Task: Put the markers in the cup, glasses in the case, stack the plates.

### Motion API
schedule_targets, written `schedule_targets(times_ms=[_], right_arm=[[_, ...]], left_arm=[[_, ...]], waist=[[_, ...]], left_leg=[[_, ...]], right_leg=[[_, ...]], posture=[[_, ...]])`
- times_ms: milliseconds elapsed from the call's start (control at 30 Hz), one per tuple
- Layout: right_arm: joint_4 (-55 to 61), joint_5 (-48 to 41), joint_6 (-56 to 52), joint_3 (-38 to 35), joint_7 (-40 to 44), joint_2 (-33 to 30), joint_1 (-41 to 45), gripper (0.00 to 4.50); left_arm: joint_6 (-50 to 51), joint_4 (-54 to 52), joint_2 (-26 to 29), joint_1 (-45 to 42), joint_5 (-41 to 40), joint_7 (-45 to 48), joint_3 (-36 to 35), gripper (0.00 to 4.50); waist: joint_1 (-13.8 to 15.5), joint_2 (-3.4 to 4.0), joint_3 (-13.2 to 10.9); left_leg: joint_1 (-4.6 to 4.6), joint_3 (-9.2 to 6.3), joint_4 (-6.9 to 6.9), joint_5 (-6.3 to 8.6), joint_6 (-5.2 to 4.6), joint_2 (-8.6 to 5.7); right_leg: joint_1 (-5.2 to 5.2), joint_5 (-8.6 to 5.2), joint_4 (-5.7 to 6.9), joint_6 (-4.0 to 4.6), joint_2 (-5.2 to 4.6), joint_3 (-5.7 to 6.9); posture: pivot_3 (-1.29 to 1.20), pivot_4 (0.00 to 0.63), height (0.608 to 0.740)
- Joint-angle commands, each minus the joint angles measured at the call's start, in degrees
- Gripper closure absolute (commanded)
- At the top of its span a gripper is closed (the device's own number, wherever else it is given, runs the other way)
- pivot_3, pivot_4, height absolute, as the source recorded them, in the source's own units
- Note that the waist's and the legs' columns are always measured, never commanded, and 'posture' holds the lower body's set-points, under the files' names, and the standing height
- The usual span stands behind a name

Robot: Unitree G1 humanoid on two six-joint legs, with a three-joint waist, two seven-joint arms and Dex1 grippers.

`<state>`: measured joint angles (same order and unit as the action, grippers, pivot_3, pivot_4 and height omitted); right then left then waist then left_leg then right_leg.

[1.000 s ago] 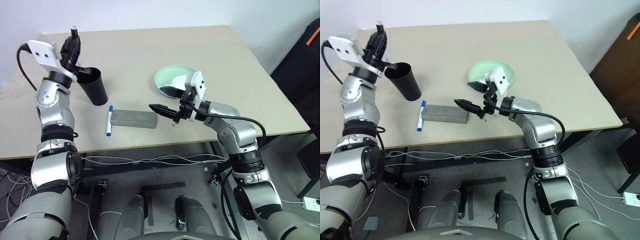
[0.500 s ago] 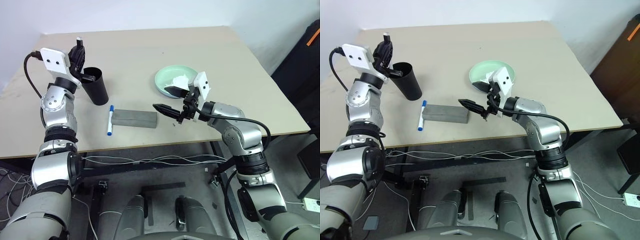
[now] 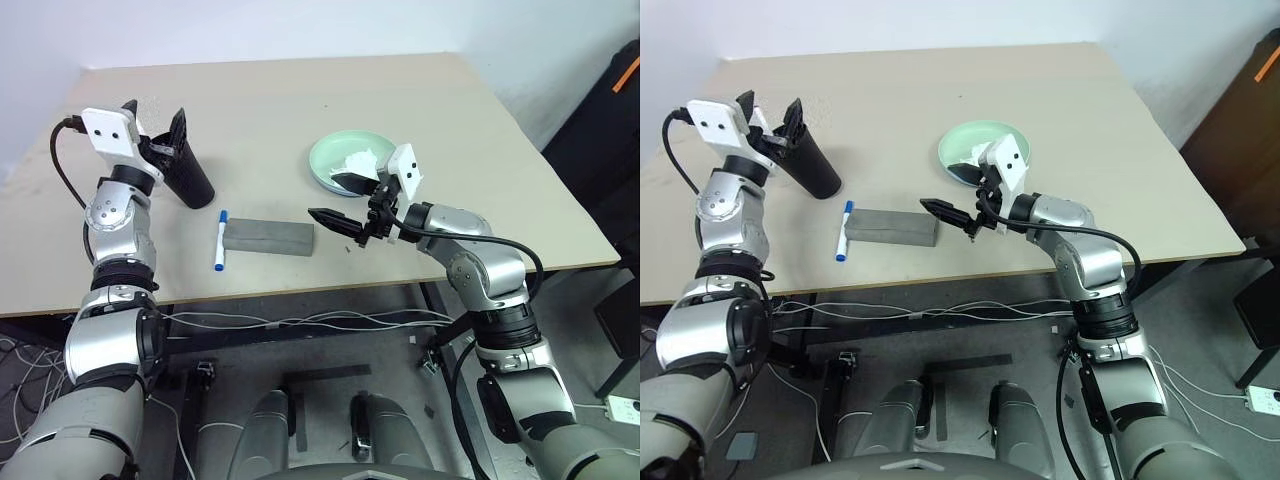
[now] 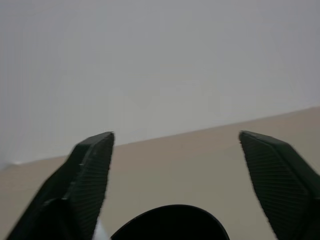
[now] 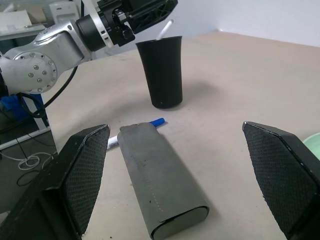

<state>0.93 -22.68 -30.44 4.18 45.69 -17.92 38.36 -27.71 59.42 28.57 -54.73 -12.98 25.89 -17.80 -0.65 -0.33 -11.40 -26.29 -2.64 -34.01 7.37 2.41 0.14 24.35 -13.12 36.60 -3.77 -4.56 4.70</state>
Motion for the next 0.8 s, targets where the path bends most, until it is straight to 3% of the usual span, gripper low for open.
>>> schedule_targets(times_ms=[33,333,567,700,800], right_arm=[[1.6,-0.26,0.93,0.06,0.31,-0.17,1.18,0.0],[1.69,-0.37,1.03,0.31,0.58,0.09,1.19,0.0],[1.59,-0.84,0.68,-0.06,1.03,-0.1,1.09,0.0],[1.4,-1.46,0.21,-0.68,1.44,-0.34,1.16,0.0],[-0.17,-1.09,0.56,-0.92,1.57,-0.41,1.75,0.0]], left_arm=[[0.01,-2.6,0.43,-0.21,-1.11,-0.15,-1.08,0.03],[1.79,-7.14,-0.19,1.49,-2.9,0.96,-0.99,0.03],[13.26,-19.76,2.31,6.21,-2.35,-0.12,0.45,0.03],[27.37,-36.71,4.75,12.35,-5.42,-0.22,0.27,0.03],[52.91,-54.66,11.55,19.33,-7.39,-1.64,1.98,0.03]], waist=[[-0.02,0.0,0.0],[-0.03,0.0,0.0],[-0.11,0.0,0.0],[-0.29,0.0,0.0],[-0.39,0.0,0.0]], left_leg=[[0.0,0.0,-0.01,0.0,0.0,0.0],[0.0,0.0,-0.04,0.0,0.0,0.0],[0.01,0.0,-0.06,0.0,0.0,0.01],[0.02,0.01,-0.05,0.0,0.0,0.08],[0.03,0.02,-0.05,0.01,0.01,0.15]], right_leg=[[0.0,0.0,0.01,0.0,0.0,0.0],[0.0,0.04,0.05,0.06,0.0,0.0],[0.0,0.1,0.1,0.18,0.0,-0.01],[0.02,0.1,0.11,0.19,0.02,-0.05],[0.03,0.1,0.12,0.21,0.06,-0.09]], posture=[[0.0,0.15,0.74],[0.0,0.15,0.74],[0.0,0.15,0.74],[0.0,0.15,0.74],[0.0,0.15,0.74]])
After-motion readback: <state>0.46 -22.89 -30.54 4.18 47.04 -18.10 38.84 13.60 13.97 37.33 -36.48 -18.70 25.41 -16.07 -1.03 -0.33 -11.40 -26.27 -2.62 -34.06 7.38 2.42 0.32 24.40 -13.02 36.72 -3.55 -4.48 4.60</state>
